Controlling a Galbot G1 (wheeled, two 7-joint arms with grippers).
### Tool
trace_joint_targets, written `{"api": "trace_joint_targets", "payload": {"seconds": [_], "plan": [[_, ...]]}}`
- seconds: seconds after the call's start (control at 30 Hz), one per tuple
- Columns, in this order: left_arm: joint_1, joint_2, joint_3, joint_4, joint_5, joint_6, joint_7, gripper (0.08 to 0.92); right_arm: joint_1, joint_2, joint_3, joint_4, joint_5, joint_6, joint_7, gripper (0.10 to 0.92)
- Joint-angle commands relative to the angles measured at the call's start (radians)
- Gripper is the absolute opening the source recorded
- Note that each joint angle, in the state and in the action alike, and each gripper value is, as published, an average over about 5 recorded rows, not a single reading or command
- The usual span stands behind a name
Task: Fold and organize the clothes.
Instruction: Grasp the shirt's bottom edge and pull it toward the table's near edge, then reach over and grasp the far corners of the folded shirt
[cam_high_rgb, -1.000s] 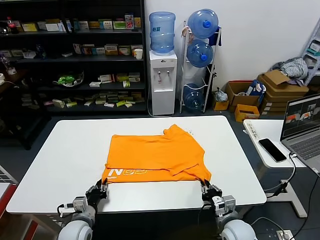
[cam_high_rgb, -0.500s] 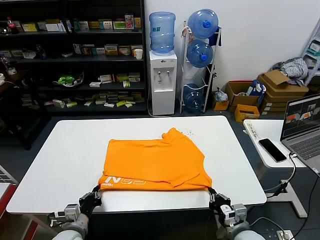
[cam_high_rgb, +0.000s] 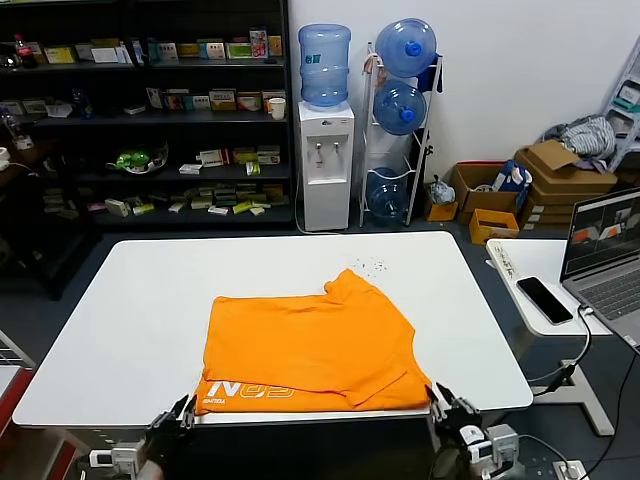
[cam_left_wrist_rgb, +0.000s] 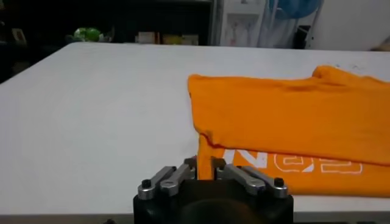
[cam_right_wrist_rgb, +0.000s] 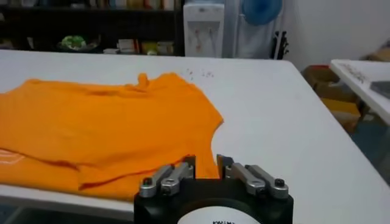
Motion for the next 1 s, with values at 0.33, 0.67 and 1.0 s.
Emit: {"api": "trace_joint_targets", "payload": {"seconds": [0.33,0.67,1.0], "plan": [[-0.984,-0.029,0.264,0.862,-0.075,-0.040,0.163,0.631,1.101,0.395,-0.355,-1.000,0.047,-0.006,-0.128,0.750],[-1.038,-0.078,0.328,1.006,-0.040,0.008,0.179,0.821,1.073,0.485,-0.343,-1.183,-0.067,-0.035,-0.180,0.822],[-1.018,-0.096,0.336,1.000,-0.014,-0.003,0.169,0.823,1.030,0.478,-0.332,-1.193,-0.064,-0.058,-0.199,0.811]]}}
